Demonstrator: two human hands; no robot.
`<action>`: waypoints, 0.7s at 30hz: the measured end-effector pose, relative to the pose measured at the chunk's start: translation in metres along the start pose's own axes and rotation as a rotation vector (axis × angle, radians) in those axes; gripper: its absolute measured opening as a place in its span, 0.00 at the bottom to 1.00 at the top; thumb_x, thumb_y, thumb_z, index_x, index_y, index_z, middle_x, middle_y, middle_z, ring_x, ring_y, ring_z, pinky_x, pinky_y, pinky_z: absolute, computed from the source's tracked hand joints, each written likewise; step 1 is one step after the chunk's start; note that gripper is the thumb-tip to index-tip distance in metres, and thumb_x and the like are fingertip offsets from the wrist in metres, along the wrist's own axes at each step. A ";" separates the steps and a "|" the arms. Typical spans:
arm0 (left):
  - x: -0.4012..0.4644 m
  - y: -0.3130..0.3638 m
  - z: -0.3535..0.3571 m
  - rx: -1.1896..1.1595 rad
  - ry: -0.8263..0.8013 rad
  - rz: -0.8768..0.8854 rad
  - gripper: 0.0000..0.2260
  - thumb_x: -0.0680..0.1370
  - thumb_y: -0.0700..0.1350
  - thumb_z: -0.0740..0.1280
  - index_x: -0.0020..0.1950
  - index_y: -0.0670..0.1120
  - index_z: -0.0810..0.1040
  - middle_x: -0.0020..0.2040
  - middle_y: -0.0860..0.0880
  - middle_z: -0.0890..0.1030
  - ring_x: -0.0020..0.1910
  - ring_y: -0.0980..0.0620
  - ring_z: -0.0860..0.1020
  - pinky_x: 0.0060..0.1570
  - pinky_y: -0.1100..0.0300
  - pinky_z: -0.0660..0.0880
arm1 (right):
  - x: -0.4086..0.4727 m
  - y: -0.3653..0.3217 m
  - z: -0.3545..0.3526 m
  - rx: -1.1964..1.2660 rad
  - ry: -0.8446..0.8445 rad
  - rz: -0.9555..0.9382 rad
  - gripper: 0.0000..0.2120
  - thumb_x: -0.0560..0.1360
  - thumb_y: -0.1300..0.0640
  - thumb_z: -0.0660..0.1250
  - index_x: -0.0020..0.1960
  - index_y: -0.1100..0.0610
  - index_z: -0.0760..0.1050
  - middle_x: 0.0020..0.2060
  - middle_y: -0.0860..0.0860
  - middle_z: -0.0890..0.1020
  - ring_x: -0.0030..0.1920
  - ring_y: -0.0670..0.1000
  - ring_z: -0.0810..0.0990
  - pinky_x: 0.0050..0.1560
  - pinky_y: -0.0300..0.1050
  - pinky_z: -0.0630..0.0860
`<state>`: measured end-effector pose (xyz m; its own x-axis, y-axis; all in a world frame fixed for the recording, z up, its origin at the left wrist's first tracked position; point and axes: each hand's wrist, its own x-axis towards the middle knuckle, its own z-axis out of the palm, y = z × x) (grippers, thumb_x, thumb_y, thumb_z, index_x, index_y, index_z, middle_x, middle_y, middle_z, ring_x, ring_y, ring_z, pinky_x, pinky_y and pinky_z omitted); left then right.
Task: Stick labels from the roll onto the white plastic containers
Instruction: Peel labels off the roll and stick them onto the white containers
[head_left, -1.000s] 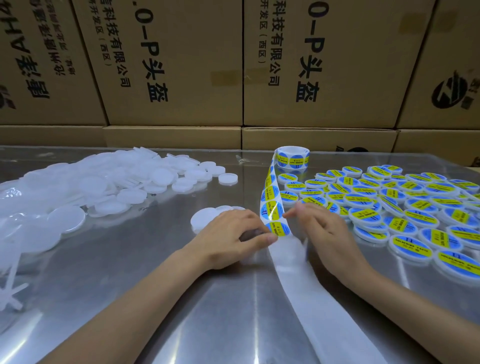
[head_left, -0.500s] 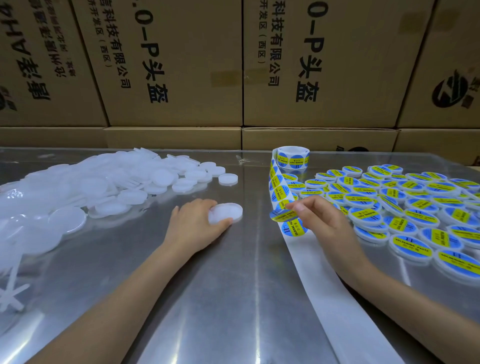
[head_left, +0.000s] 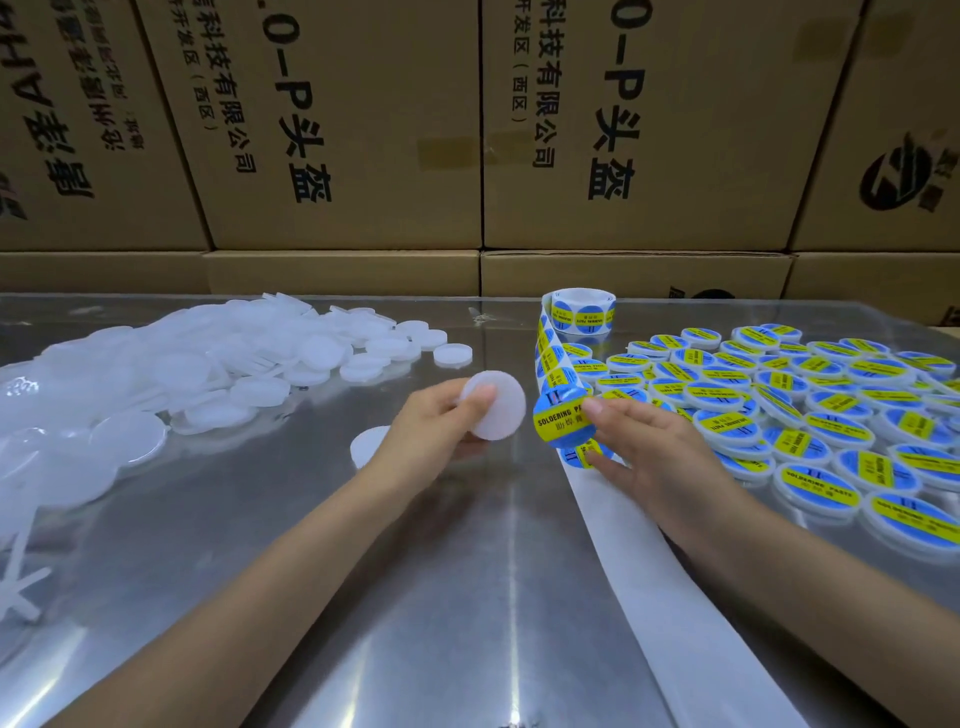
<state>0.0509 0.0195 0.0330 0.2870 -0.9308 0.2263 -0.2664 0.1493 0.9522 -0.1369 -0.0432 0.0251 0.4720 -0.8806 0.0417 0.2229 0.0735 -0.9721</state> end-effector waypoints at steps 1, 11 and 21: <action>-0.002 0.002 0.004 -0.081 -0.034 -0.024 0.09 0.79 0.45 0.64 0.58 0.47 0.79 0.49 0.46 0.81 0.46 0.50 0.80 0.44 0.60 0.80 | 0.000 -0.001 0.000 0.028 -0.021 0.032 0.11 0.60 0.49 0.72 0.40 0.52 0.84 0.47 0.46 0.85 0.53 0.45 0.80 0.53 0.42 0.76; -0.009 0.001 0.025 -0.318 -0.175 -0.100 0.09 0.80 0.45 0.61 0.53 0.55 0.80 0.45 0.55 0.84 0.40 0.57 0.83 0.32 0.66 0.77 | -0.006 -0.001 0.005 0.124 -0.084 0.168 0.17 0.59 0.51 0.73 0.47 0.53 0.82 0.50 0.50 0.85 0.48 0.46 0.83 0.46 0.40 0.80; -0.011 0.005 0.028 -0.511 -0.291 -0.237 0.13 0.82 0.47 0.55 0.56 0.53 0.78 0.49 0.52 0.84 0.41 0.54 0.83 0.37 0.64 0.79 | -0.003 0.001 0.004 0.137 -0.061 0.151 0.17 0.62 0.55 0.72 0.51 0.55 0.81 0.49 0.51 0.85 0.47 0.47 0.83 0.51 0.40 0.78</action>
<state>0.0206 0.0213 0.0298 0.0030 -1.0000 0.0003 0.2674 0.0011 0.9636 -0.1351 -0.0387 0.0253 0.5584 -0.8253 -0.0843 0.2577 0.2692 -0.9280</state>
